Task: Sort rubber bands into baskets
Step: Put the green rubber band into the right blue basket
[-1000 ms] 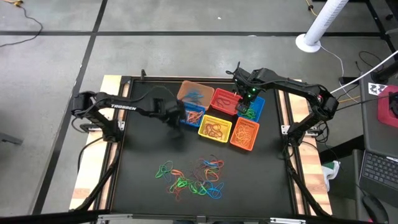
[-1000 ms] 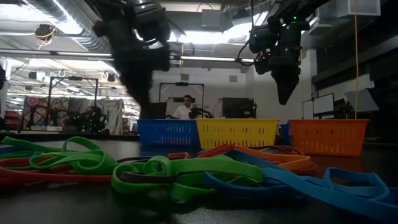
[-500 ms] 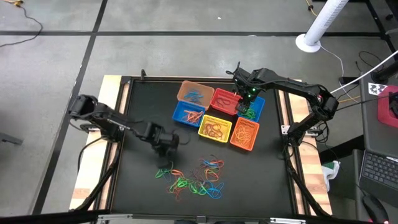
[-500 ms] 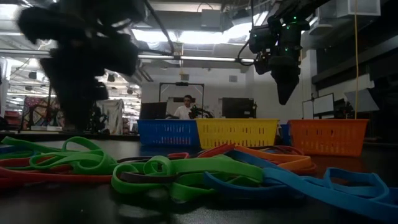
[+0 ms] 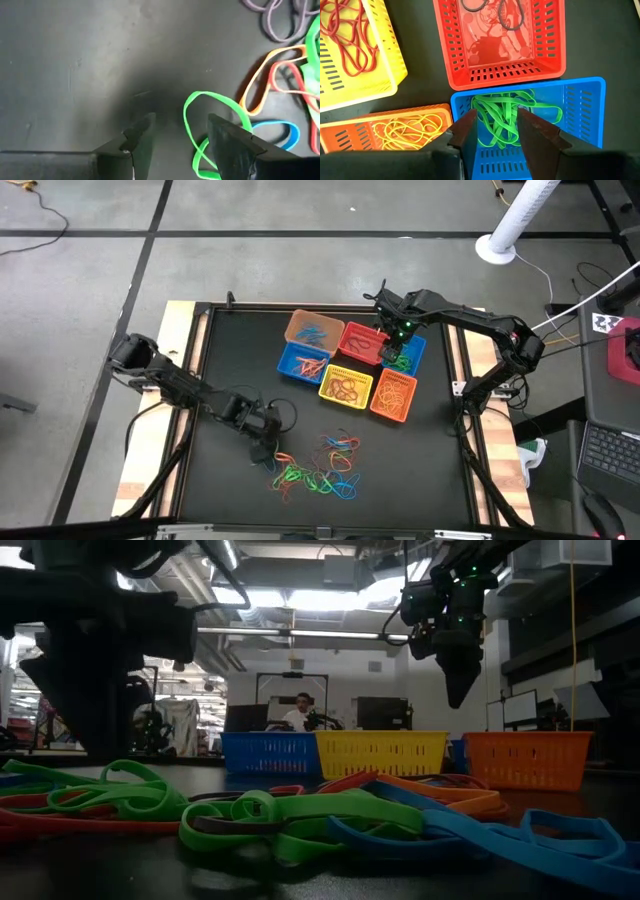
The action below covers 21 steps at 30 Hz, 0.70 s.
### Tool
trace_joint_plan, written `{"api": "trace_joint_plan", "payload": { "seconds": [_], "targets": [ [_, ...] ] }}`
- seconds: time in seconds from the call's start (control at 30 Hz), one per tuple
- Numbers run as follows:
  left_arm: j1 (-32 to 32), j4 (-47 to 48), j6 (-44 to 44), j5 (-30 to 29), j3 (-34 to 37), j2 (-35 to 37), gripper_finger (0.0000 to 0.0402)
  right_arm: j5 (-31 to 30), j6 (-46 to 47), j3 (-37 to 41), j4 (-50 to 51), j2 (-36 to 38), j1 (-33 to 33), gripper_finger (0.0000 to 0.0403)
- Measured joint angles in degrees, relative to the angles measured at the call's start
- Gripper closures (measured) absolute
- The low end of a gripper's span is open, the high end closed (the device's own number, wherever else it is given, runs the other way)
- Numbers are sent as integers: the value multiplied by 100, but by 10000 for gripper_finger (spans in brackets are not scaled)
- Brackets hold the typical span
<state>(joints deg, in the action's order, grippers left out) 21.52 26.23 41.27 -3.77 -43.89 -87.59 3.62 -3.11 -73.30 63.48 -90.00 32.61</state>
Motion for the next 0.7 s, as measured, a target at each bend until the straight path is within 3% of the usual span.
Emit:
{"api": "trace_joint_plan", "payload": {
  "seconds": [0.43,0.7],
  "targets": [
    [475,-328,94,-178,226,-160,233,4,0,0,2,0,-1,265],
    [481,-312,52,-279,192,-432,298,8,2,0,2,0,2,265]
  ]
}}
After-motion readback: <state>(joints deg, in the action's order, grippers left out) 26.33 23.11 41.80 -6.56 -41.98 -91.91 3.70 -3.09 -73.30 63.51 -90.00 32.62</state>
